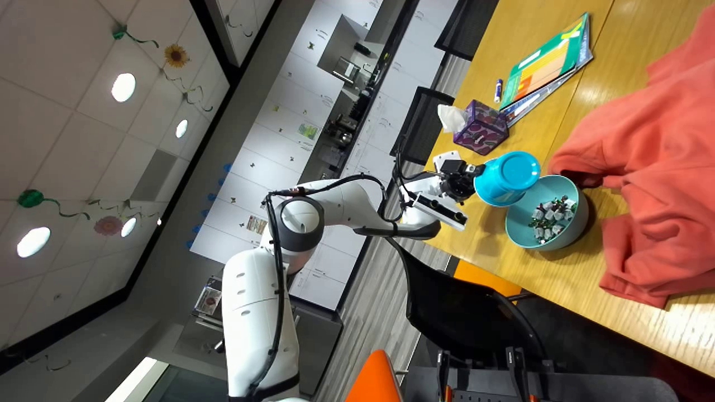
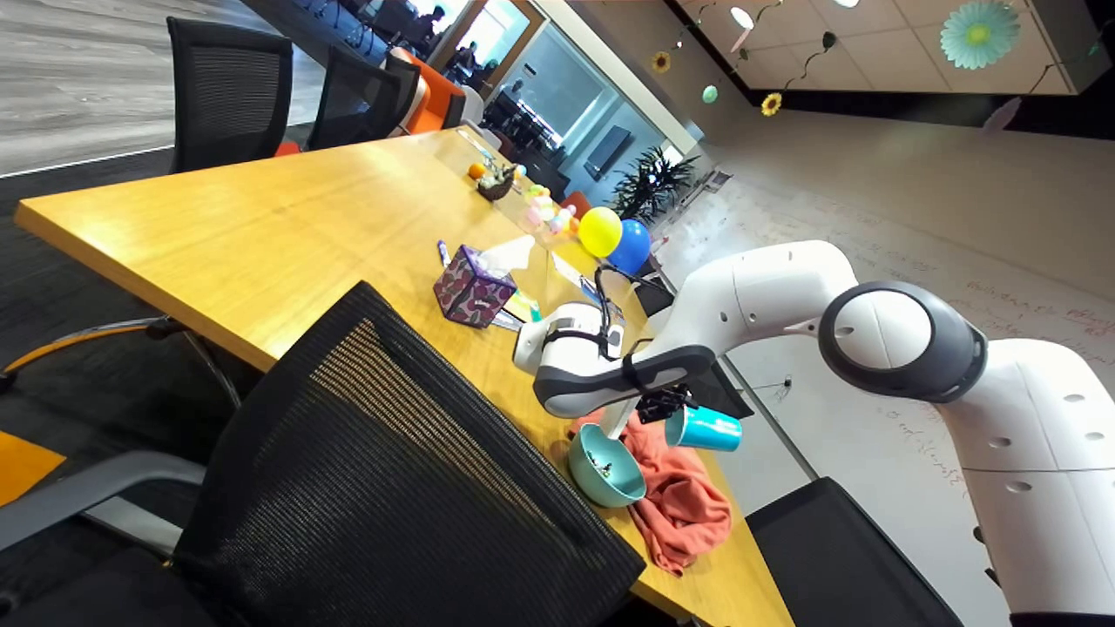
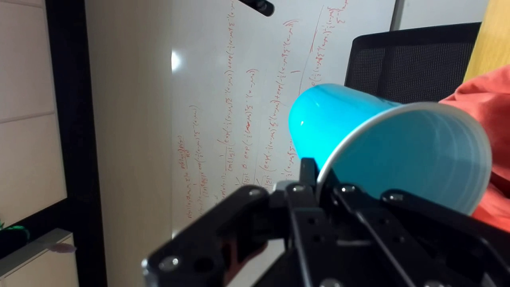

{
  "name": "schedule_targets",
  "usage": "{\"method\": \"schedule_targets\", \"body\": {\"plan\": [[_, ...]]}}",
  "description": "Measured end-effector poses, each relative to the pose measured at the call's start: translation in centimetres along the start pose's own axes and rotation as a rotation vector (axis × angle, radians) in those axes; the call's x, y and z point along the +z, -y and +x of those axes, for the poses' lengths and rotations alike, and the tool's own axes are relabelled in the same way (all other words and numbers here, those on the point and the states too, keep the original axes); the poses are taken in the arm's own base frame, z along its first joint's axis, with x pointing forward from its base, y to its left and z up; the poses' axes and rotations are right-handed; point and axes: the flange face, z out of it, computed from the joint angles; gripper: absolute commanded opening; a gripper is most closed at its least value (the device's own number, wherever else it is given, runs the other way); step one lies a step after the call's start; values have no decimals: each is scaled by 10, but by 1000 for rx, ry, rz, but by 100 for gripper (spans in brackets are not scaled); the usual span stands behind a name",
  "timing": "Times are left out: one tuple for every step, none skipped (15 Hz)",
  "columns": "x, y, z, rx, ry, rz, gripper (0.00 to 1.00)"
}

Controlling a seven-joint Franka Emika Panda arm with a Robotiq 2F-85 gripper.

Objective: Pour the contents of the teal cup into the teal bowl

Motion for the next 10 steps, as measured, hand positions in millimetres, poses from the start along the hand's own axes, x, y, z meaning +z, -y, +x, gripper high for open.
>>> {"method": "schedule_targets", "body": {"plan": [[-2, -11, 0, 13, 3, 21, 1], [-3, -26, 0, 34, 8, 46, 1], [-3, -41, -1, 54, 16, 75, 1], [-2, -58, -2, 75, 25, 111, 1], [-1, -75, -4, 92, 32, 151, 1], [1, -93, -7, 114, 36, 194, 1], [2, -109, -11, 132, 34, 239, 1], [3, -123, -15, 149, 28, 285, 1], [3, -136, -21, 163, 19, 332, 1], [1, -147, -27, 180, 6, 378, 1]]}}
